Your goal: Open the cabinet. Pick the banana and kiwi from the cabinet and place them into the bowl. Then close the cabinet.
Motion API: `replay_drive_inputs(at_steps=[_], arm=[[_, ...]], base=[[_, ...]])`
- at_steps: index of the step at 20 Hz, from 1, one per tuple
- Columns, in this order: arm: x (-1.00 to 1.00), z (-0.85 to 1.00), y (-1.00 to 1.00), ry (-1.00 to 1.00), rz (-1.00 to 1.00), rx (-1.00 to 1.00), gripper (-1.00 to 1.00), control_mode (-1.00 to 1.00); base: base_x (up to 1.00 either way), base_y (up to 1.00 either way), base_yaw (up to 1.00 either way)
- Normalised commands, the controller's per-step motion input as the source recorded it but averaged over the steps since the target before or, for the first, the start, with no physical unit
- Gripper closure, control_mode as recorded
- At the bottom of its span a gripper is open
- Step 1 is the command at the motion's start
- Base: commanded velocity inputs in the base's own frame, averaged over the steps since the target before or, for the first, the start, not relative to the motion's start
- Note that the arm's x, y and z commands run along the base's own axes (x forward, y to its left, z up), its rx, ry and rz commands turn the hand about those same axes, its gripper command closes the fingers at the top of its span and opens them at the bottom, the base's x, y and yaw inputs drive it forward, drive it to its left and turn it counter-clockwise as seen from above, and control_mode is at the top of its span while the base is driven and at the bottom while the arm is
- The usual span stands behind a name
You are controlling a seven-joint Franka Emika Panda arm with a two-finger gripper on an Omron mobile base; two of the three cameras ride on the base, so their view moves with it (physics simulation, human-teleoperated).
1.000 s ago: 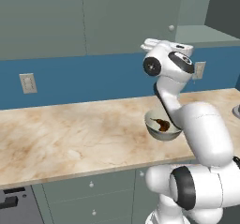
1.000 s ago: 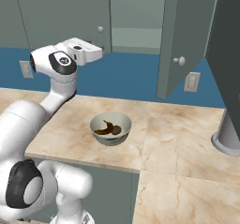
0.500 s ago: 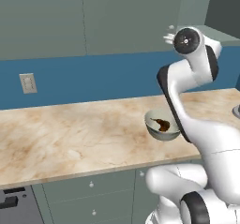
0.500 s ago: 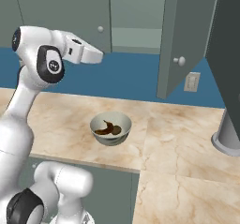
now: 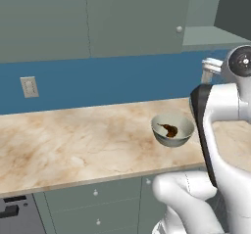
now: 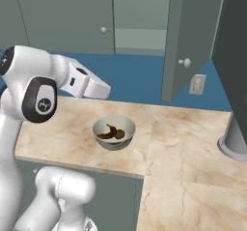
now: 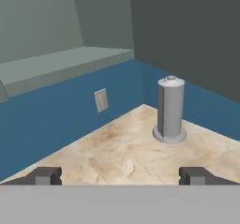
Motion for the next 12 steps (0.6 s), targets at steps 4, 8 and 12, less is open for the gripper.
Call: replay_drive_inputs(at_steps=[4,8,12], arm=[[-1.0,-0.04,-0.56,-0.03,0.0,0.13,-1.0,-1.0],[-1.0,0.24,-0.48,0.0,0.0,0.2,-1.0,-1.0],[-1.0,0.38,-0.49,0.0,0.0,0.24,-1.0,-1.0]], base=[[0.0,0.0,0.0],[0.0,0.0,0.0],[0.0,0.0,0.0]])
